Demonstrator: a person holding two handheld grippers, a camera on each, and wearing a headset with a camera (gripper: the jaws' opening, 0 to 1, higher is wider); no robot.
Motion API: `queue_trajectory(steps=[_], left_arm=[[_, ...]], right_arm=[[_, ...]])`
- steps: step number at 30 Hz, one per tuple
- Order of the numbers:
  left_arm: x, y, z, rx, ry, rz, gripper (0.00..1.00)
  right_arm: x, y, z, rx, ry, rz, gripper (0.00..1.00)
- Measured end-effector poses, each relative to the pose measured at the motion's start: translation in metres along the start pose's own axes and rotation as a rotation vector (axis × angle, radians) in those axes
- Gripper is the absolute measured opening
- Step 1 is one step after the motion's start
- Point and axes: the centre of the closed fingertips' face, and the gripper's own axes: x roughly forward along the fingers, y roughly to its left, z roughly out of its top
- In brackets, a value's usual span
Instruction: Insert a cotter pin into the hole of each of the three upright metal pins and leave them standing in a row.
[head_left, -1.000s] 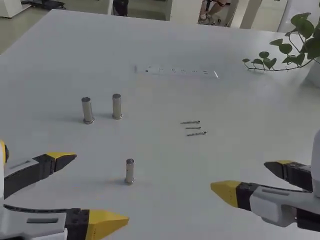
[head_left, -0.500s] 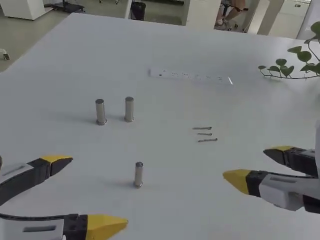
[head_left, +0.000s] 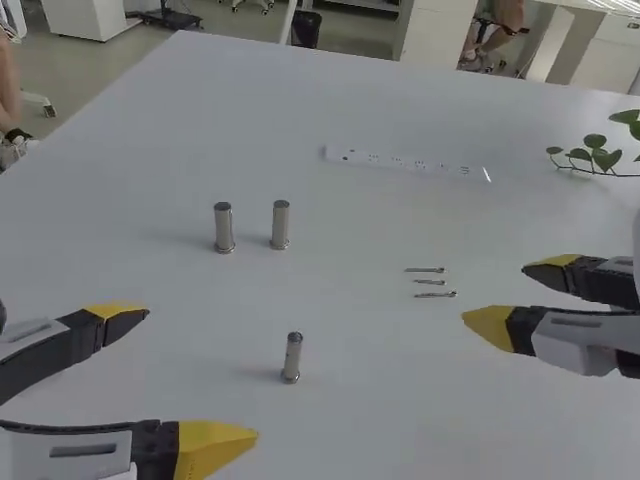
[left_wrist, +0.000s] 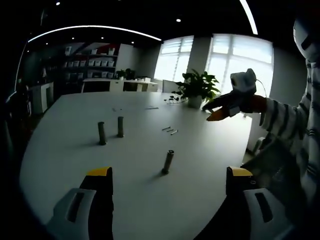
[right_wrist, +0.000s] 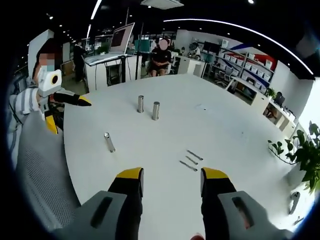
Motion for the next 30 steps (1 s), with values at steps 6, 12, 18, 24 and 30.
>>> queue_trajectory(steps=[6, 12, 18, 24, 30], left_arm=[[-0.003, -0.001, -0.002, 0.01, 0.012, 0.01, 0.92], [-0.006, -0.001, 0.001, 0.018, 0.003, 0.029, 0.91], [-0.009, 0.0, 0.003, 0.027, -0.001, 0.045, 0.91], [-0.01, -0.001, 0.002, 0.033, 0.005, 0.049, 0.9], [-0.008, -0.004, -0.001, 0.038, 0.021, 0.036, 0.89]], right_arm=[[0.021, -0.023, 0.008, -0.231, 0.06, 0.04, 0.34], [0.042, -0.027, 0.007, -0.289, 0.116, 0.135, 0.25], [0.061, -0.037, -0.002, -0.389, 0.187, 0.176, 0.17], [0.075, -0.036, -0.01, -0.367, 0.23, 0.247, 0.14], [0.091, -0.033, -0.025, -0.463, 0.308, 0.292, 0.11]])
